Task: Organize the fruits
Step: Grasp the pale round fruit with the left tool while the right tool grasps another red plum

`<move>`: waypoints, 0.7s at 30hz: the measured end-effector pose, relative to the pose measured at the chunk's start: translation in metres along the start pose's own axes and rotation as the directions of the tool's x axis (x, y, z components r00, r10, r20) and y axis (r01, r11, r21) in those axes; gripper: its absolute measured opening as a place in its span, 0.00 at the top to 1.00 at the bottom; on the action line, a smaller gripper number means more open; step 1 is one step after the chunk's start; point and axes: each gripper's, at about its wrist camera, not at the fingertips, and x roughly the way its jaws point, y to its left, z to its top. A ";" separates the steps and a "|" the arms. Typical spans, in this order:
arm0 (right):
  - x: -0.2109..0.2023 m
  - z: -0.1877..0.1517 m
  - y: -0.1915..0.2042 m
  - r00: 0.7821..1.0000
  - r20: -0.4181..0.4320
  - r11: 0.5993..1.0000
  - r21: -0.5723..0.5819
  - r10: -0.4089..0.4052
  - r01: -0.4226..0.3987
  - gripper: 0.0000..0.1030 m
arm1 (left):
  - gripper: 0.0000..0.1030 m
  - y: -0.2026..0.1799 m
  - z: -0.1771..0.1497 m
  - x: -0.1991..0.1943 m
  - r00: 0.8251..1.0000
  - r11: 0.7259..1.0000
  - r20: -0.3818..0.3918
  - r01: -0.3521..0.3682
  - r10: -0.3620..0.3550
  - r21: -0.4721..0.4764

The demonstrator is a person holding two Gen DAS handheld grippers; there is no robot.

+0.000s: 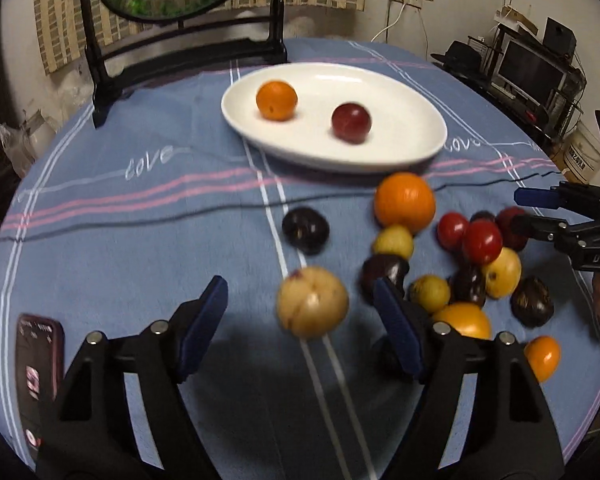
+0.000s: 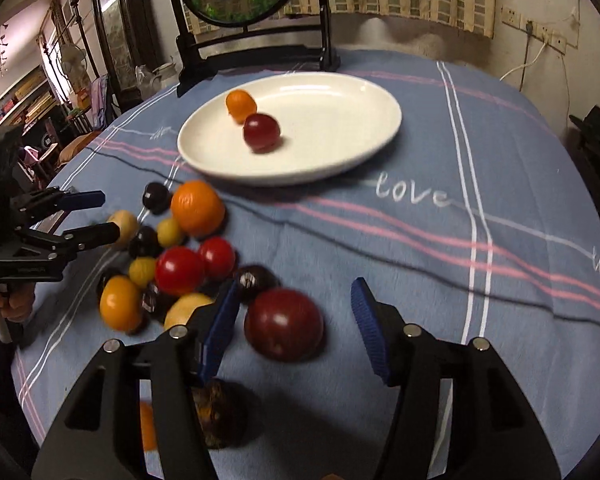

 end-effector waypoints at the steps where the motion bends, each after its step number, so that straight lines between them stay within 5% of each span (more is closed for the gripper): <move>1: 0.000 -0.002 0.001 1.000 -0.004 1.000 0.000 0.004 -0.004 0.43 | 0.33 0.002 -0.003 0.001 1.000 1.000 -0.005 0.015 -0.016 -0.014; 11: 0.009 -0.005 0.001 0.999 -0.032 1.000 0.005 0.002 -0.002 0.49 | 0.54 0.006 -0.010 0.012 0.996 0.996 -0.052 0.076 -0.078 -0.043; 21: 0.010 -0.006 0.004 0.999 -0.041 1.000 -0.002 0.014 -0.014 0.54 | 0.55 0.003 -0.009 0.014 0.997 0.998 -0.048 0.057 -0.059 -0.028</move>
